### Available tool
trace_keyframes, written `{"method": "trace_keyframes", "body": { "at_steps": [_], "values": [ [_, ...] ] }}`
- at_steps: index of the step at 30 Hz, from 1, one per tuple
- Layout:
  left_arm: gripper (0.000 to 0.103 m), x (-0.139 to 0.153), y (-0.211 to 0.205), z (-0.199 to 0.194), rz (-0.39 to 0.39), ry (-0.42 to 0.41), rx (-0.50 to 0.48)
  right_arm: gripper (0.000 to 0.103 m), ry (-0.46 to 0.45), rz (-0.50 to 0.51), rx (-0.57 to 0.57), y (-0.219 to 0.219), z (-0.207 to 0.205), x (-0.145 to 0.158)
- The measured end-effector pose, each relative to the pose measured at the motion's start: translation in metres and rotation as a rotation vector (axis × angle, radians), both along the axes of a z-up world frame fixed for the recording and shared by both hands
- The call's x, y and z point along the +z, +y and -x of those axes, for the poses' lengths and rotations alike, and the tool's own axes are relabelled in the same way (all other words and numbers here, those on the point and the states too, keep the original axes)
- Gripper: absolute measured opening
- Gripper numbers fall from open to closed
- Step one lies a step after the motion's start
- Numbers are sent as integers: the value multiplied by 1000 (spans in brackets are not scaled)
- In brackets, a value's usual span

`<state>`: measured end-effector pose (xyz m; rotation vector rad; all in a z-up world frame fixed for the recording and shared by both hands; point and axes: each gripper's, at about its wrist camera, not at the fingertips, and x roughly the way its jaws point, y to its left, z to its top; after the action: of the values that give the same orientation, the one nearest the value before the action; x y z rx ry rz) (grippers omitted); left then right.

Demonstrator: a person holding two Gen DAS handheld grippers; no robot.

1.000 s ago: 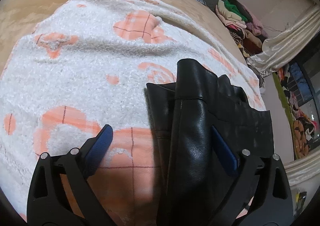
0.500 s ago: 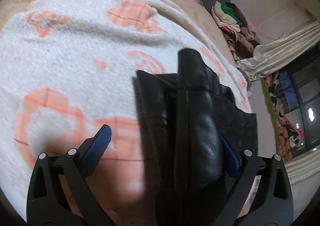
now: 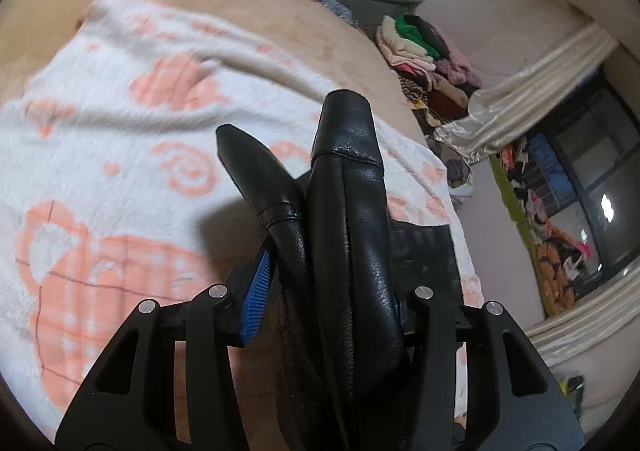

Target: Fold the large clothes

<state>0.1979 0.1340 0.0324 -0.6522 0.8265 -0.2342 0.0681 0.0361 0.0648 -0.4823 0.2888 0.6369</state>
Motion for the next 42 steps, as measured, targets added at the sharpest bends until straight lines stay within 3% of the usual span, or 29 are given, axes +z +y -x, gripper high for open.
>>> {"method": "trace_keyframes", "body": {
  "at_steps": [9, 15, 23, 29, 35, 39, 41, 42],
  "values": [
    [40, 60, -95, -18, -158, -78, -84, 24, -6, -186, -99, -95, -16, 41],
    [43, 65, -149, -33, -224, -86, -135, 21, 5, -232, -176, -142, -19, 40],
    [47, 54, -209, -52, -275, -63, -198, 20, 110, -334, -259, -195, -37, 20],
    [54, 47, -235, -64, -236, -45, -228, 18, 248, -458, -334, -238, -57, 0],
    [65, 37, -221, -46, -304, -76, -182, 17, 544, -658, -434, -293, -86, -39],
    [66, 1, -203, -30, -386, -14, -147, 17, 676, -772, -451, -312, -87, -59],
    [66, -24, -198, -26, -390, 37, -153, 17, 706, -790, -454, -312, -88, -64],
    [66, -33, -196, -26, -374, 59, -162, 23, 715, -787, -446, -309, -86, -64]
  ]
}}
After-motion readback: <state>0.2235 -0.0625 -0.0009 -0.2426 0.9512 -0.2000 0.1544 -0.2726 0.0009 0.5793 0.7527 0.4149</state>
